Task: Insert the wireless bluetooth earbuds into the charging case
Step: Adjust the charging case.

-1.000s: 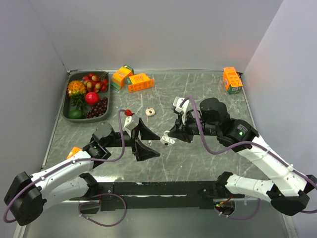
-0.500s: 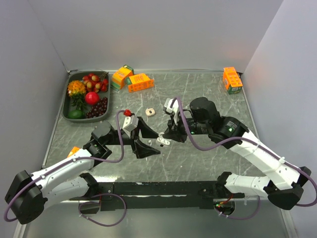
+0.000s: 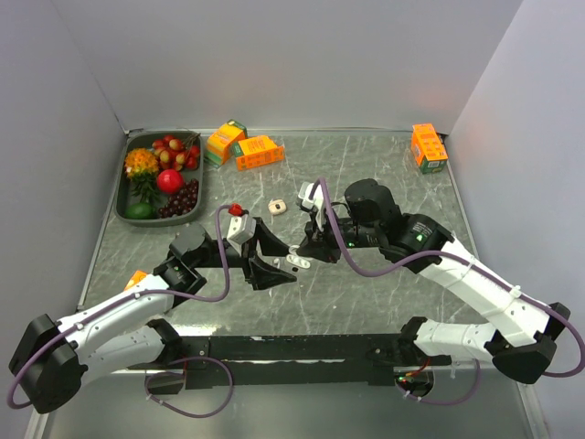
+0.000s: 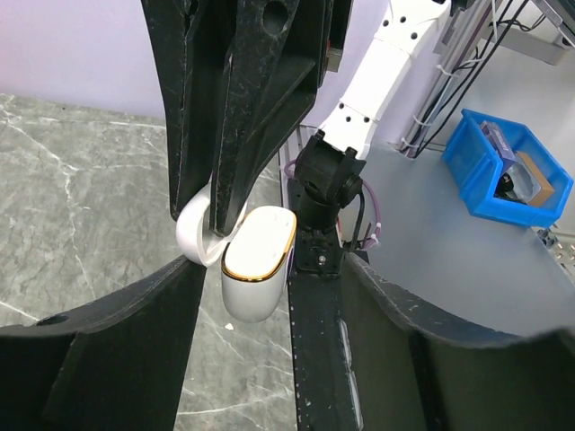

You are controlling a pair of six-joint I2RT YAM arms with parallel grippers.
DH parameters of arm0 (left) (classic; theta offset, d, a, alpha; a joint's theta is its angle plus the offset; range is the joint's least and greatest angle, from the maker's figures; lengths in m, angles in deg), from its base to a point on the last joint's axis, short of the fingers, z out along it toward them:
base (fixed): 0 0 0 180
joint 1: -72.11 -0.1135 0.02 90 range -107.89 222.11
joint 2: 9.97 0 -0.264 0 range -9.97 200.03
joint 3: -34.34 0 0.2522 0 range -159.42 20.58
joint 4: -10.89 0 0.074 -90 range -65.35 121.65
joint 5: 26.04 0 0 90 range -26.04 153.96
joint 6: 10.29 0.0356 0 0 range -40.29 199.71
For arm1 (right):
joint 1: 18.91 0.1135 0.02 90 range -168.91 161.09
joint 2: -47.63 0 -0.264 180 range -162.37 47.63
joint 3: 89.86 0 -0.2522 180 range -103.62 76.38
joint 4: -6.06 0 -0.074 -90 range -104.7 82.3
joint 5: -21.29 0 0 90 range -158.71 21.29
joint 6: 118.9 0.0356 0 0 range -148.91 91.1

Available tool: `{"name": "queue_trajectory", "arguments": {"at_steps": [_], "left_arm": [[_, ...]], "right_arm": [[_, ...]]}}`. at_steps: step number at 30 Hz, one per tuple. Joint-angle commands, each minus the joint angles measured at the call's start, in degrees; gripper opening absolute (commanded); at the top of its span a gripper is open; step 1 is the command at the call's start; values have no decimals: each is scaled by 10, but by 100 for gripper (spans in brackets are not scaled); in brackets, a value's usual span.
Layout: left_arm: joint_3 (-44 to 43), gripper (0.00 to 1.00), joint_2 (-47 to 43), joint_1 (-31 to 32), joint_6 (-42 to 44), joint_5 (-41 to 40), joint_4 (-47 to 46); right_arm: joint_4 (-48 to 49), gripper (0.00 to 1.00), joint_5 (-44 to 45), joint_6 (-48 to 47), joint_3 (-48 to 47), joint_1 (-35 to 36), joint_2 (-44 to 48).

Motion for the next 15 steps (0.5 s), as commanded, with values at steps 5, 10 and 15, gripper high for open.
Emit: {"name": "queue_trajectory", "arguments": {"at_steps": [5,10,15], "left_arm": [[-8,60,5,4,9,8,-13],[-14,40,15,3,7,20,-10],[-15,38,18,5,3,18,-14]], "right_arm": [[31,0,-11,2,-24,8,-5],[30,0,-11,1,-27,10,-7],[30,0,-10,1,-28,11,-7]]}}
